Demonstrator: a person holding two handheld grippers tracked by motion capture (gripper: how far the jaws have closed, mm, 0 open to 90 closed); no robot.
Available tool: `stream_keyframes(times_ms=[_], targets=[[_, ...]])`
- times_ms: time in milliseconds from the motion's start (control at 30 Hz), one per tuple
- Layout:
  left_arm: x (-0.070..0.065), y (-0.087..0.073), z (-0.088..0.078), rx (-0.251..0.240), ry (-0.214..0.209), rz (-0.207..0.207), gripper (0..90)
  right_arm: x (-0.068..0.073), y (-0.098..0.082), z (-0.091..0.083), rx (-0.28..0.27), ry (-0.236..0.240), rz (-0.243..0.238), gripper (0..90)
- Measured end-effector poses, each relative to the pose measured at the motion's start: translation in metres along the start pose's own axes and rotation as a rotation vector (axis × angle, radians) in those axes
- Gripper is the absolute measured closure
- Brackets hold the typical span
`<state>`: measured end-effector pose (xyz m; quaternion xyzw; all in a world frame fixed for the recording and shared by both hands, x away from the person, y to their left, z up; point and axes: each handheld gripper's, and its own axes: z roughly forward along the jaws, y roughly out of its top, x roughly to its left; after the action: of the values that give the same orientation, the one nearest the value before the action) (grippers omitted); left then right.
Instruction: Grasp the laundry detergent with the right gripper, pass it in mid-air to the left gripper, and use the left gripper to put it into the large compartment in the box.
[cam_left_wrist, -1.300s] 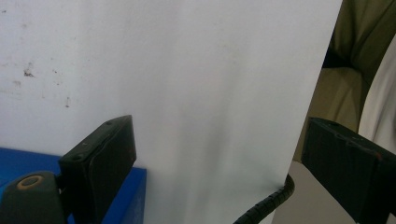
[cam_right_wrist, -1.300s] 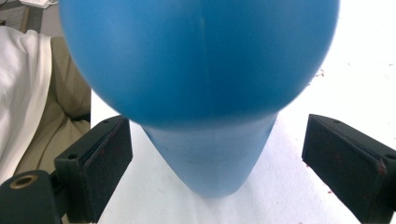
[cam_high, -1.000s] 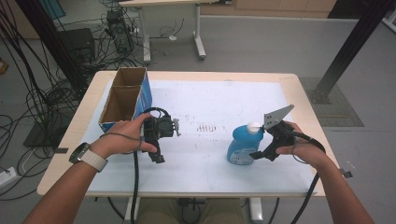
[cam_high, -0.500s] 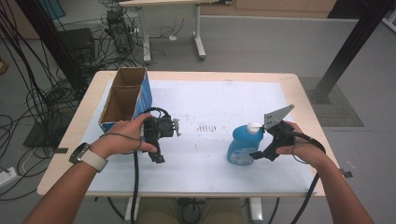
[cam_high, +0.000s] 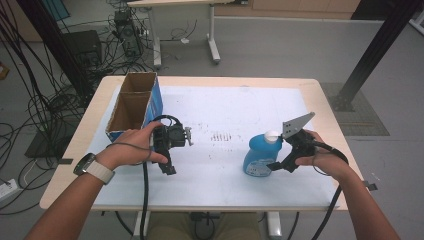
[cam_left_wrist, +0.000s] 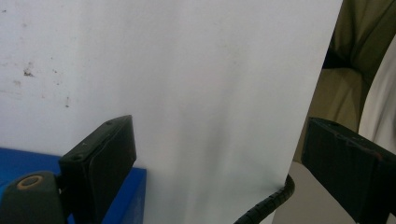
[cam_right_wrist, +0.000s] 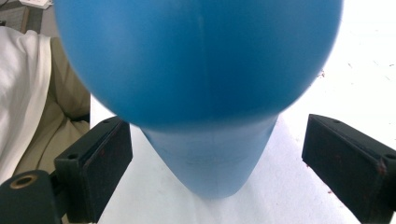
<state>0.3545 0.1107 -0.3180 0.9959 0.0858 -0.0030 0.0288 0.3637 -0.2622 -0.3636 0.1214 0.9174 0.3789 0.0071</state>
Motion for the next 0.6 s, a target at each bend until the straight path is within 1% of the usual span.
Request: stream_keyframes(times_ms=[400, 600], targets=[[-0.0003, 0.0002, 0.0006, -0.002, -0.001, -0.003, 10.5, 0.0002, -0.0009, 0.0006, -0.004, 0.0, 0.004, 8.4], [0.0002, -0.0004, 0.0005, 0.002, -0.002, -0.002, 10.5, 0.0003, -0.0016, 0.0022, -0.016, 0.0, 0.003, 9.8]])
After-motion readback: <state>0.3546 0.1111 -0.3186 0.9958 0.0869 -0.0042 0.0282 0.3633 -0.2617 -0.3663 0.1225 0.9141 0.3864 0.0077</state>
